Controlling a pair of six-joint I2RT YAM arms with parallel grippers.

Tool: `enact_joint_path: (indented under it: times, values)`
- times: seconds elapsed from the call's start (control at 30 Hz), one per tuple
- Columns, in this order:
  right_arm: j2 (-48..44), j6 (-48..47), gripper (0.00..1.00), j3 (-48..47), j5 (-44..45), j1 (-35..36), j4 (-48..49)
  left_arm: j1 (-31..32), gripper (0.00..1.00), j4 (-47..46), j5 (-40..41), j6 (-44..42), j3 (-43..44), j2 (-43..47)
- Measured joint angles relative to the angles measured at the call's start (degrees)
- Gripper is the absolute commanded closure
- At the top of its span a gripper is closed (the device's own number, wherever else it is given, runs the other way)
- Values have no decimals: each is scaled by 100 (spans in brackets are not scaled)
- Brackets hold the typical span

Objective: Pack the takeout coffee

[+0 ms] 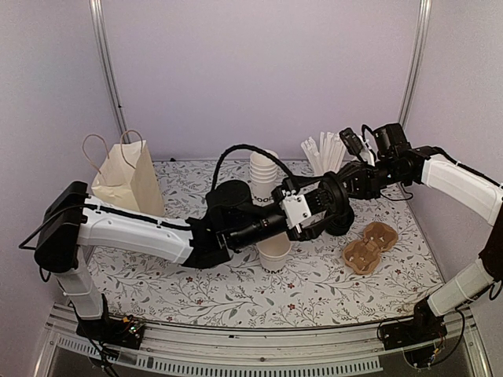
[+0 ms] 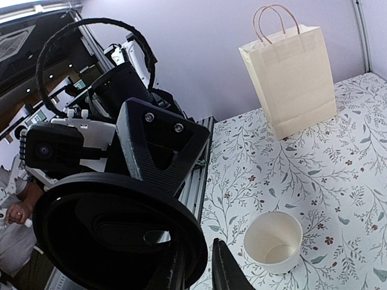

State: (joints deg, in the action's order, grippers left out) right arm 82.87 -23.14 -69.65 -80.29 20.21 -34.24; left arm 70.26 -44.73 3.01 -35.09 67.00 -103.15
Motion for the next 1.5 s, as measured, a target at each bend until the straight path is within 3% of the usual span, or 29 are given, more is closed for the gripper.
enact_joint_path:
  times: [0.13,0.3,0.47,0.7,0.97,1.23,1.5]
  values:
    - [0,-24,65,9,90,0,-22,4,27,87,2,44,4,9]
    - [-17,-291,60,9,529,-59,-223,4,29,793,28,179,4,232]
    - [-282,-728,59,52,1220,-459,-350,2,30,2345,83,476,286,682]
    - [-772,-866,59,933,2039,-586,155,-55,29,5145,201,984,1167,890]
    - [-723,-944,58,1211,2330,-564,402,-256,33,7923,280,1425,2859,118]
    - [-723,-1014,58,1445,2424,-520,509,-616,31,9211,175,1598,3110,-527]
    - [-675,-1064,58,1502,2424,-247,520,-892,30,9670,59,1692,3486,-686]
